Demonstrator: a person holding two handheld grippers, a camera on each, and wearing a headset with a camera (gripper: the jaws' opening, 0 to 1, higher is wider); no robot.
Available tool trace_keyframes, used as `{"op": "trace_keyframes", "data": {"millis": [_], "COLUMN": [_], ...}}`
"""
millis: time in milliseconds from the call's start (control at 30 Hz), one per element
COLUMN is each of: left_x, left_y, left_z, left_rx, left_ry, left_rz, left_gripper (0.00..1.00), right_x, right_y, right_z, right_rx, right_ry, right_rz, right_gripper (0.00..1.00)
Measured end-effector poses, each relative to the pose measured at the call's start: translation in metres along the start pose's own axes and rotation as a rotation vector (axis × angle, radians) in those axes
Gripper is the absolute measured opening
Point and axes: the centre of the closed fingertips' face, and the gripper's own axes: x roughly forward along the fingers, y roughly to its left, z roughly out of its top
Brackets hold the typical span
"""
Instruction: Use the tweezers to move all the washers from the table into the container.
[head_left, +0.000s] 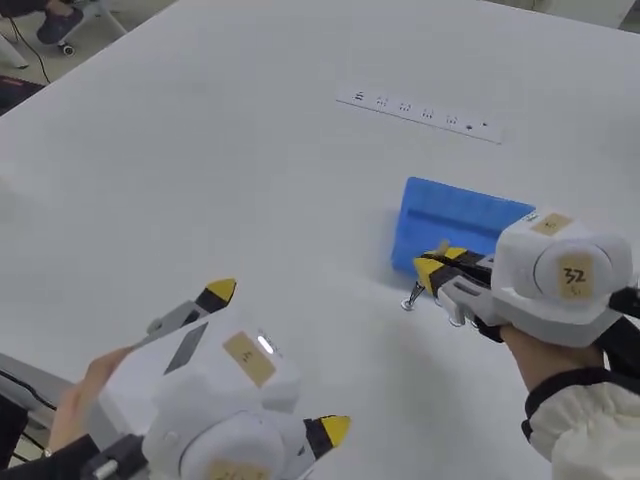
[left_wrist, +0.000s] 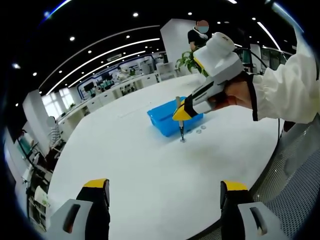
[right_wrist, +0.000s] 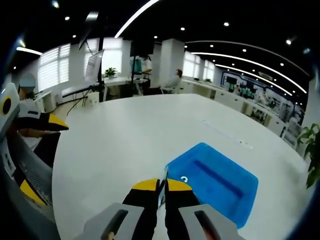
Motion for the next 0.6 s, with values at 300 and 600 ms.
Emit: {"op": "trace_keyframes", "data": {"millis": [300, 600], "left_x": [-0.0003, -0.0012], "left_y": [-0.0011, -0.0019], "left_z": [-0.0004, 0.0009], "left_rx": [0.012, 0.024], "left_ry": [0.002, -0.003], "left_rz": [-0.002, -0.002], "left_gripper": [0.93, 0.93], "right_x": [-0.0015, -0.0024], "right_y": [-0.0016, 0.0005], "right_z": [-0.0016, -0.0004], "right_rx": [0.014, -0.007], "right_ry": [0.015, 0.055], "right_rz": [-0.007, -0.005], "right_gripper": [0.00, 0.00]}}
